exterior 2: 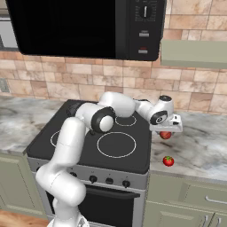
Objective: Place the pan on the rear left burner on the stove. Then place the tomato and the onion in the pan and turn on the rear left burner.
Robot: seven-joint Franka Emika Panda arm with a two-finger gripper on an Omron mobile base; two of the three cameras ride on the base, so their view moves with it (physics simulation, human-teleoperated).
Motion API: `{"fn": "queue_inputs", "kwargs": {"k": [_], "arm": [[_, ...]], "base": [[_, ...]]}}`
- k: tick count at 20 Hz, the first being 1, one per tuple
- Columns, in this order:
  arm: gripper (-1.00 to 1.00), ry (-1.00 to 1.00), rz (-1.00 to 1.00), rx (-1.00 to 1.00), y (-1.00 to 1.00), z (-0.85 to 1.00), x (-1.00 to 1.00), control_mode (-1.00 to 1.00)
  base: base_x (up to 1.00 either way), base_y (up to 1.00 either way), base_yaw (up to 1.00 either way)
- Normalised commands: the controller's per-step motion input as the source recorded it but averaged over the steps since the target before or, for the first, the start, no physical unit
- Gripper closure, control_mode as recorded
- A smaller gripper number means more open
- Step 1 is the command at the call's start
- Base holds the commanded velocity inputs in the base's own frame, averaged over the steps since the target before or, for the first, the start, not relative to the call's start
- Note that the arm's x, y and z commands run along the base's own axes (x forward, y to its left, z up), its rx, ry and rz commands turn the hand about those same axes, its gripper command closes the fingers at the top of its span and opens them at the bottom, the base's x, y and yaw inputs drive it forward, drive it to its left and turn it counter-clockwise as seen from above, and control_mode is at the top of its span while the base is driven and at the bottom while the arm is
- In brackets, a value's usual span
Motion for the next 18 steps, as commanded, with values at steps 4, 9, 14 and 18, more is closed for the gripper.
{"fn": "queue_inputs", "kwargs": {"k": [4, 9, 14, 18], "arm": [[1.00, -0.09, 0.00, 0.00, 0.01, 0.32, -0.24, -1.00], [1.00, -0.12, 0.00, 0.01, 0.27, 0.54, -0.14, -1.00], [1.00, -0.07, 0.00, 0.00, 0.60, 0.33, 0.00, -1.00], [1.00, -0.02, 0.00, 0.00, 0.74, 0.12, 0.00, -1.00]], "base": [[0.00, 0.00, 0.00], [0.00, 0.00, 0.00], [0.00, 0.00, 0.00], [0.00, 0.00, 0.00]]}}
